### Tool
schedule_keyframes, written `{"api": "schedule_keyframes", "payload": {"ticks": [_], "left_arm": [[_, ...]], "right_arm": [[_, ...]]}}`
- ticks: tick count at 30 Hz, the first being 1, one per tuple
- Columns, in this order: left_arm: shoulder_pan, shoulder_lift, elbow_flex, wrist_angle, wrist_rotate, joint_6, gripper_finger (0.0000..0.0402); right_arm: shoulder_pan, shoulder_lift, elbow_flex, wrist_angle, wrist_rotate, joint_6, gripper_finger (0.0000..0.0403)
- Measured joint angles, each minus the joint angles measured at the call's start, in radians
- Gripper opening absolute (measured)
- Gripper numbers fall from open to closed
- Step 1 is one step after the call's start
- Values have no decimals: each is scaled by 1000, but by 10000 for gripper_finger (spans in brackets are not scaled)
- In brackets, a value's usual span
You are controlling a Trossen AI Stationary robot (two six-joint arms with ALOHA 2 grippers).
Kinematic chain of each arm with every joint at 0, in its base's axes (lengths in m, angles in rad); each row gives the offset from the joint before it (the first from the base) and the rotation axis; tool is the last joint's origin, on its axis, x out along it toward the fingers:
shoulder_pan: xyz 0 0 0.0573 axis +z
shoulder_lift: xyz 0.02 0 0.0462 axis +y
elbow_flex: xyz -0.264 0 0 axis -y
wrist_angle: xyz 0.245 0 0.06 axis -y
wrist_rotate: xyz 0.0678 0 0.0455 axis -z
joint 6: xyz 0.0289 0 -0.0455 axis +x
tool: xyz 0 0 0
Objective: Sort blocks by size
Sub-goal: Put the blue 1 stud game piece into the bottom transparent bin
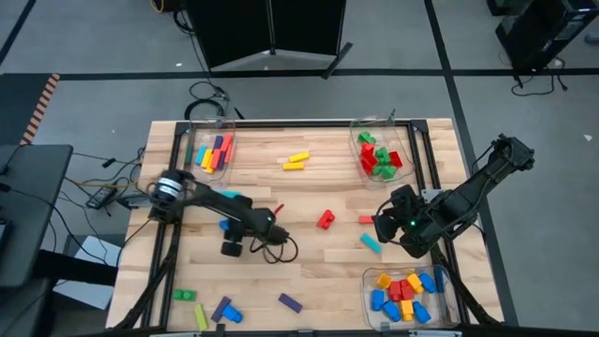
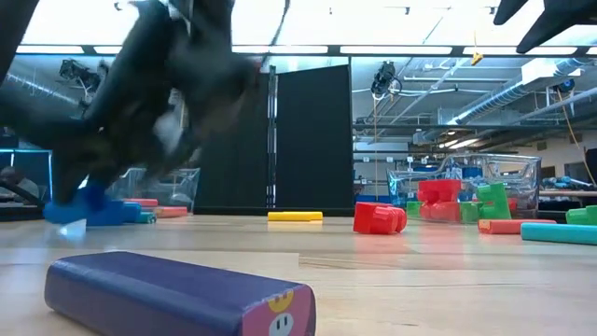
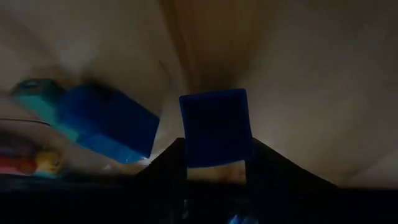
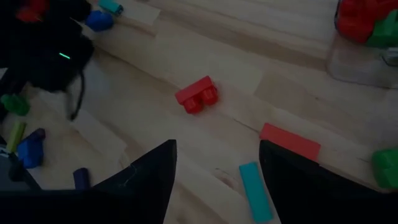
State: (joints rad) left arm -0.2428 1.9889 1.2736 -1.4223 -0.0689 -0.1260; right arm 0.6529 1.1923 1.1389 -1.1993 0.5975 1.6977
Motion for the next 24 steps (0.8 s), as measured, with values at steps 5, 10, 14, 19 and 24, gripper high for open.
{"api": "schedule_keyframes", "payload": {"ticks": [5,10,14,19,24], "left_arm": [[0,-202,21,68,-1,-189,139],[0,-392,42,124,-83,-375,140],[0,-521,45,237,-163,-476,141],[0,-624,46,452,-247,-503,141],[9,-653,47,676,-293,-464,142]], "right_arm": [[0,0,0,0,-19,0,239],[0,0,0,1,-19,2,242],[-2,0,0,15,-19,3,242],[-2,0,0,31,-20,-8,240],[-6,0,0,84,5,-99,243]]}}
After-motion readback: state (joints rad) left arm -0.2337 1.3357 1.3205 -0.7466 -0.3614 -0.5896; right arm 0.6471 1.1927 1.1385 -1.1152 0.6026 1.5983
